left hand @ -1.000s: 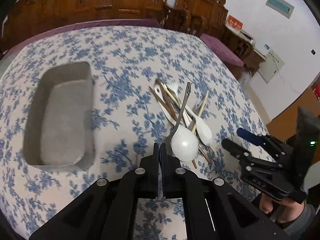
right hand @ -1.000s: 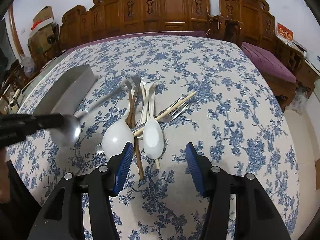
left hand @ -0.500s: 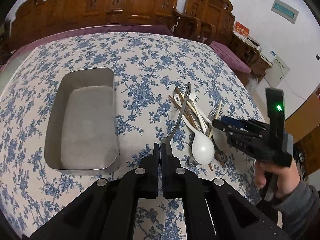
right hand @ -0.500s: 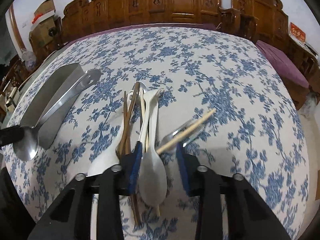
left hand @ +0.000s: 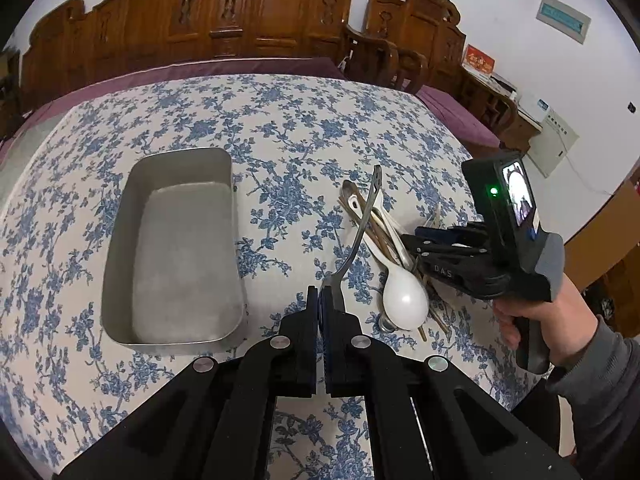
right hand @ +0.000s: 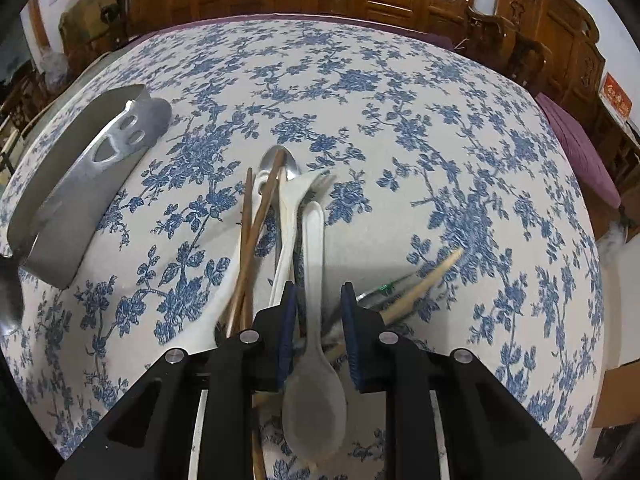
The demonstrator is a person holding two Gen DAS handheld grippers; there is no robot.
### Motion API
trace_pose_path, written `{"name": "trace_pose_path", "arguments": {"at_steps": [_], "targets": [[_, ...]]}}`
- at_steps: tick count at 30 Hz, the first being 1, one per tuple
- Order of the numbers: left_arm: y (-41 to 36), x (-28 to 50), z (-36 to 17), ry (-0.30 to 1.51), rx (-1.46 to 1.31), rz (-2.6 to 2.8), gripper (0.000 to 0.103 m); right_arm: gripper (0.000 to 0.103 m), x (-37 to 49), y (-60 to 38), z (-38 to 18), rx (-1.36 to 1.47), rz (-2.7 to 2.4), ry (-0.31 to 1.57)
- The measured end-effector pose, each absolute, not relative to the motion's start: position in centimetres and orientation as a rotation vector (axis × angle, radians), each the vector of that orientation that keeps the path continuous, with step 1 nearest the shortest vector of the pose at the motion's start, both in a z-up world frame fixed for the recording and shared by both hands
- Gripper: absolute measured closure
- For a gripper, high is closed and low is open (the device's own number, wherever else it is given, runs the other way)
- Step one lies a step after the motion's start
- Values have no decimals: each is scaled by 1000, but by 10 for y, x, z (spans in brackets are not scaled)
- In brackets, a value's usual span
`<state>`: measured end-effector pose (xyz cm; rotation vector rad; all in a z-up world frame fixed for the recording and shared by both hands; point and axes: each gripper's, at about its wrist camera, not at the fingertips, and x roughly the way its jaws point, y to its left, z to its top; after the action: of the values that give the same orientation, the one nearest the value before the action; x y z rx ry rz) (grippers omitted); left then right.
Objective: Organize utensils
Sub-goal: 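Carry the metal spoon into the tray and open the left gripper while the right carries its spoon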
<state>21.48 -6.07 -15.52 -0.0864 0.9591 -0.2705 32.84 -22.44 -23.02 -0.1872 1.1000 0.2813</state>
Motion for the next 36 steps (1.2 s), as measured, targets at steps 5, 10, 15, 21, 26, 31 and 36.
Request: {"name": "trace_pose_path", "arguments": {"at_steps": [5, 10, 15, 21, 26, 31, 36], "targets": [[-50, 216, -152, 954, -89, -256, 102, 94, 328, -230, -228, -182, 255, 1095], [-35, 220, -150, 943, -104, -235, 102, 94, 326, -246, -206, -95, 253, 1055], [-14, 226, -147, 933, -118, -195, 102, 94, 323, -243, -174, -76, 286, 999], [20, 233, -145, 921, -131, -130, 102, 94, 320, -214, -144, -75, 351, 940], [43, 239, -147, 918, -122, -70, 102, 94, 312, -174, -131, -71, 421, 906], [54, 244, -158, 934, -114, -33, 102, 93, 307, -135, -126, -35, 484, 892], [57, 247, -172, 962, -107, -18, 102, 93, 304, -109, -125, -11, 512, 892]]}}
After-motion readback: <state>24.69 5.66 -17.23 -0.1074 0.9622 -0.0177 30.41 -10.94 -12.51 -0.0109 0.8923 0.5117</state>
